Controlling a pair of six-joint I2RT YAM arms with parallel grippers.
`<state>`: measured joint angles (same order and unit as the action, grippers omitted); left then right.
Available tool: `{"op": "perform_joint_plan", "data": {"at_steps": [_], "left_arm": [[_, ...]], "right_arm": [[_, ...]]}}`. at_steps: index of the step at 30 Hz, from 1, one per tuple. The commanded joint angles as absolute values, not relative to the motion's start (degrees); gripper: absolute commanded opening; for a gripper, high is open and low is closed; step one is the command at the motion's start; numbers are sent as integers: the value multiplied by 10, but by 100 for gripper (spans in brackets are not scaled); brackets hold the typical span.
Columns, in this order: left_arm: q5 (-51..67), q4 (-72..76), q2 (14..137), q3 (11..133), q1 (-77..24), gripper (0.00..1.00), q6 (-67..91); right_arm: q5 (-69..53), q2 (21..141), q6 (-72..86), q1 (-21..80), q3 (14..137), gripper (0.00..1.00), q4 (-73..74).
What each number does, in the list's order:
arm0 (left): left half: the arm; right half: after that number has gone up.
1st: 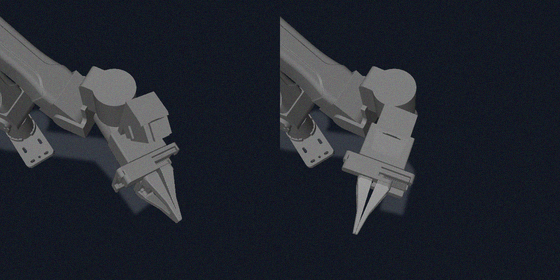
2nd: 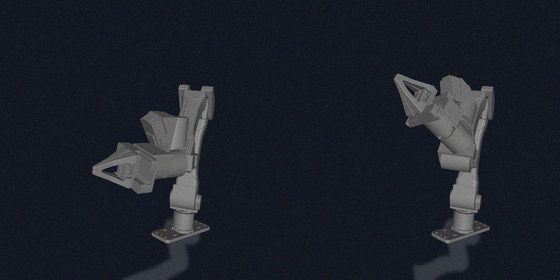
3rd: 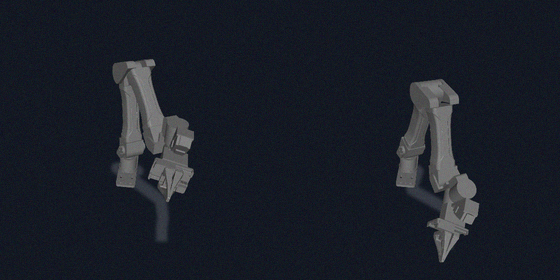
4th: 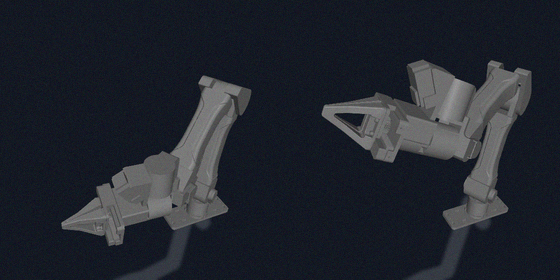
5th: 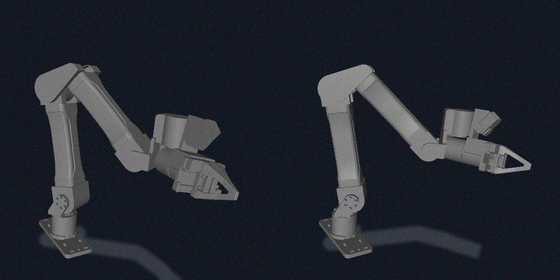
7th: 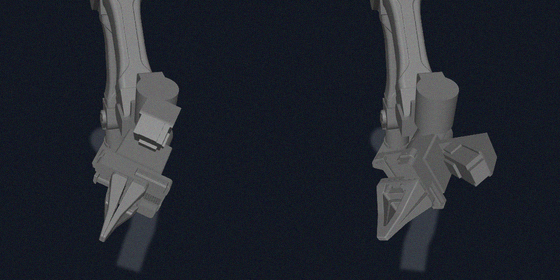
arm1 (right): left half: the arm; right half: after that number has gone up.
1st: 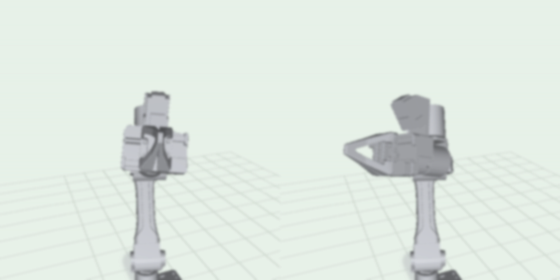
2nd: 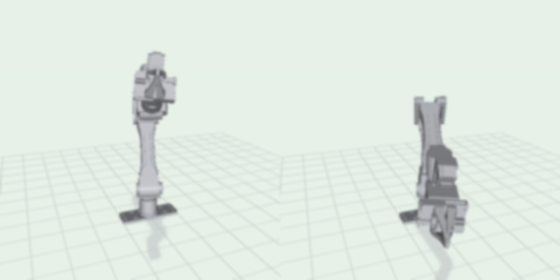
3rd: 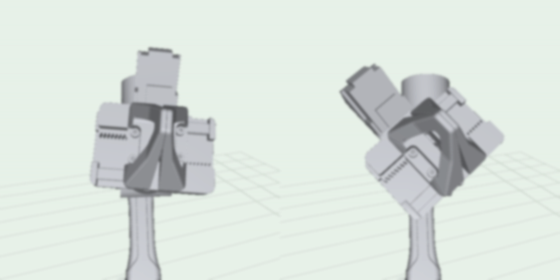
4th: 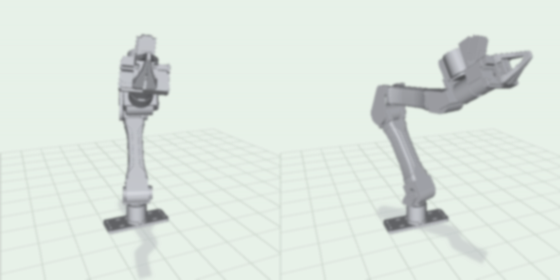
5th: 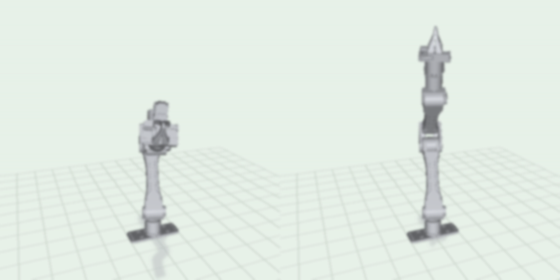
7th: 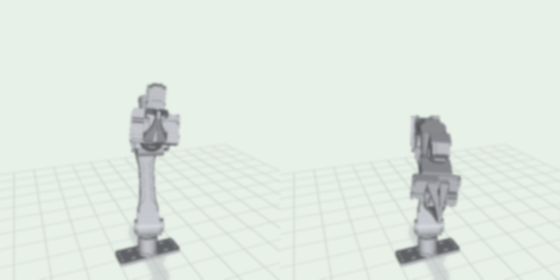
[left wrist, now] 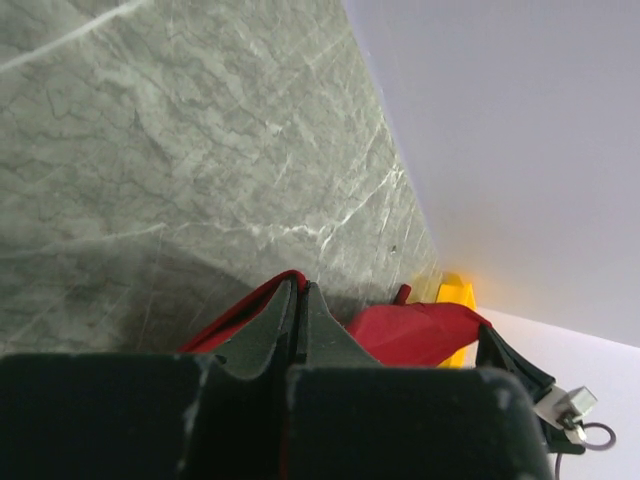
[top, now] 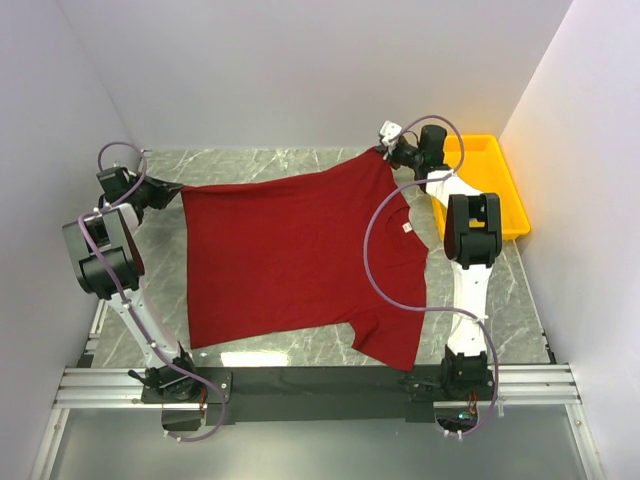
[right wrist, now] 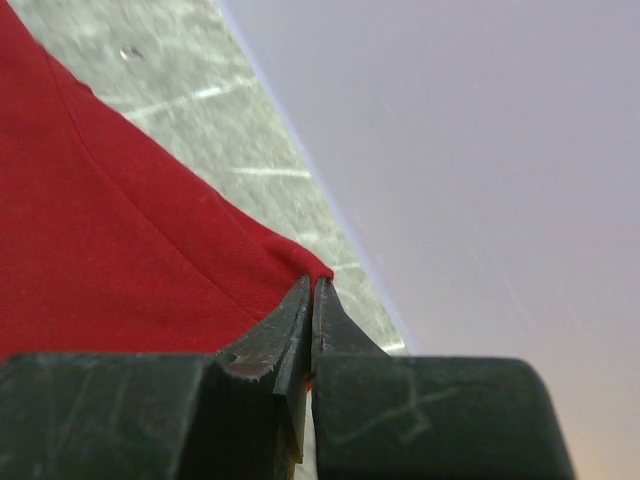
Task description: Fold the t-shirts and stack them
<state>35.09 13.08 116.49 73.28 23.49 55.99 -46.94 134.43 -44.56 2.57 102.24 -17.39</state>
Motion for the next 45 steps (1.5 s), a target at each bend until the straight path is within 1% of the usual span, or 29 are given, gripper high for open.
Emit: {"op": "perform_joint_plan", "data": {"at_steps": [1, 3, 7, 13, 23, 30, 35, 37, 45], "left_arm": [[340, 131, 1176, 771, 235, 1, 549], [343, 124, 1185, 787, 233, 1, 546], [353, 120, 1191, 802, 229, 1, 545], [374, 135, 1185, 790, 227, 1, 541], [410, 170, 1162, 759, 227, 1, 531], [406, 136, 1153, 760, 231, 1, 495], [387, 108, 1149, 753, 238, 1, 480], [388, 108, 1150, 751, 237, 1, 478], [410, 104, 1151, 750, 237, 1, 464]], "right_arm": [[-499, 1297, -407, 16, 1025, 0, -211], [-518, 1295, -387, 12, 1028, 0, -213], [-545, 1296, -394, 10, 1041, 0, -165], [-552, 1295, -437, 9, 1028, 0, -106], [-572, 1285, -435, 4, 1013, 0, -95], [-603, 1274, -457, -25, 1019, 0, -48], [-623, 1268, -501, -36, 1020, 0, 11], [-627, 1269, -525, -36, 1017, 0, 41], [-637, 1263, -550, -34, 1002, 0, 75]]}}
